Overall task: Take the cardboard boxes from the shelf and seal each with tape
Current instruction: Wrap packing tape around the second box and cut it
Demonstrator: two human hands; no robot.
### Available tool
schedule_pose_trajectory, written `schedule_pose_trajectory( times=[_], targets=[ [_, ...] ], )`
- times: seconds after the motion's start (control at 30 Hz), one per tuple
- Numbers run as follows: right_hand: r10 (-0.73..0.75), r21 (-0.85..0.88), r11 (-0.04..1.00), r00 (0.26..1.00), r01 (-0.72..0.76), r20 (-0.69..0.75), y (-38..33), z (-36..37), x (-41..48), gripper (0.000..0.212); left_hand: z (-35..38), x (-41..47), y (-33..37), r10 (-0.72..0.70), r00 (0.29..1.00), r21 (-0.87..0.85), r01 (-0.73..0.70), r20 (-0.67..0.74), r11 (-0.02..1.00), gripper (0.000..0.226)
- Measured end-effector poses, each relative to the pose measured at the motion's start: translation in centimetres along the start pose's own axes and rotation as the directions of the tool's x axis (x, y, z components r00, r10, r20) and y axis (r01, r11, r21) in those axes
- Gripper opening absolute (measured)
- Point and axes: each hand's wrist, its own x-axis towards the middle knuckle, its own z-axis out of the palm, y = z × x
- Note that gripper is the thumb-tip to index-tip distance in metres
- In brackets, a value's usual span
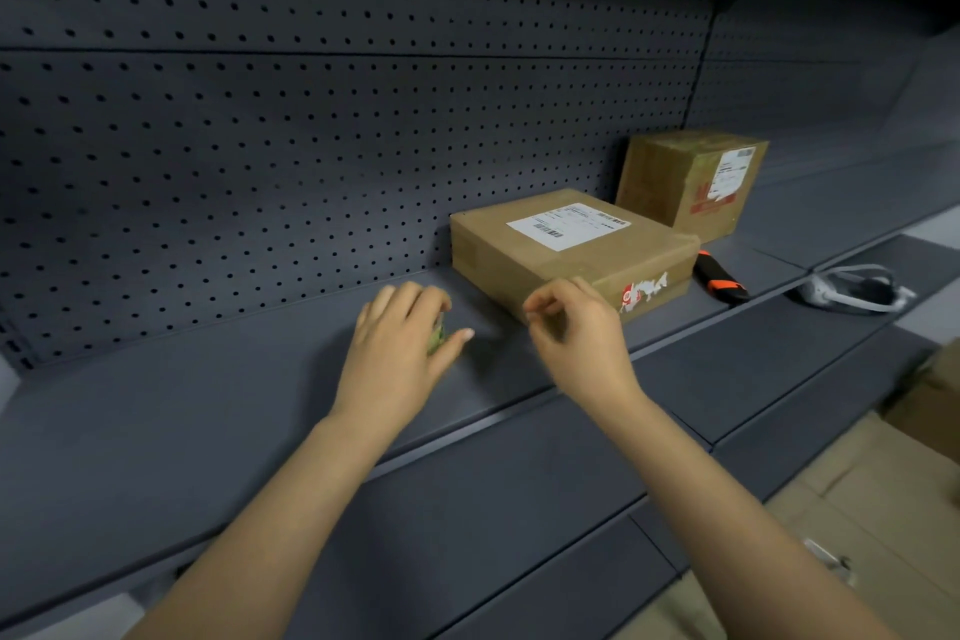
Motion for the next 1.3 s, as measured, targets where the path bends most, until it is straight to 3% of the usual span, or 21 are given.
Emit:
schedule_pose_trajectory(
  times=[0.2,0.33,0.47,0.57,0.67,0.83,0.93,1.07,1.2,1.3],
  targets=[
    [-0.127,-0.092,0.988,0.991,0.123,-0.041,3.9,-5.0,1.1,0.022,2.3,1.9,5.7,0.052,0.998,-0.189,-0.042,0.046,0.981,0.027],
    [-0.318,-0.186,0.926,0.945,0.328,0.079,7.6,-7.2,3.5,0.020,5.1,3.3,8.9,-0.015,0.996,-0.293,0.038,0.083,0.955,0.047],
    [-0.368,-0.017,0.922,0.892,0.386,0.264,10.7,-7.4,5.7,0.033,7.0,4.4,9.5,-0.079,0.989,-0.293,0.113,0.128,0.949,0.054],
    [-0.446,0.137,0.895,0.855,0.425,0.264,12.2,-6.4,6.6,0.035,8.1,4.0,9.6,-0.135,0.983,-0.312,0.169,0.128,0.935,0.053],
    [-0.487,0.232,0.867,0.849,0.441,0.207,12.9,-5.5,7.1,0.034,9.4,3.2,11.2,-0.278,0.957,-0.347,0.291,0.088,0.891,0.058],
    [-0.532,0.279,0.823,0.843,0.494,0.075,13.8,-4.0,7.0,0.030,12.4,2.9,15.9,-0.607,0.794,-0.407,0.570,0.047,0.714,0.062],
    [-0.536,0.292,0.816,0.842,0.499,0.058,14.1,-3.8,7.1,0.029,13.2,3.2,16.8,-0.676,0.736,-0.291,0.642,-0.025,0.710,0.060],
    [-0.549,0.289,0.809,0.833,0.511,0.063,14.2,-3.9,7.2,0.028,12.5,2.7,16.0,-0.672,0.738,-0.049,0.670,-0.056,0.741,0.054],
    [-0.549,0.266,0.818,0.830,0.510,0.096,14.1,-4.0,7.1,0.031,11.6,2.6,15.2,-0.641,0.763,-0.045,0.639,-0.087,0.768,0.047],
    [-0.553,0.260,0.827,0.806,0.499,0.210,13.7,-4.9,8.0,0.036,10.8,2.4,15.2,-0.598,0.789,-0.076,0.593,-0.143,0.801,0.035]
  ],
)
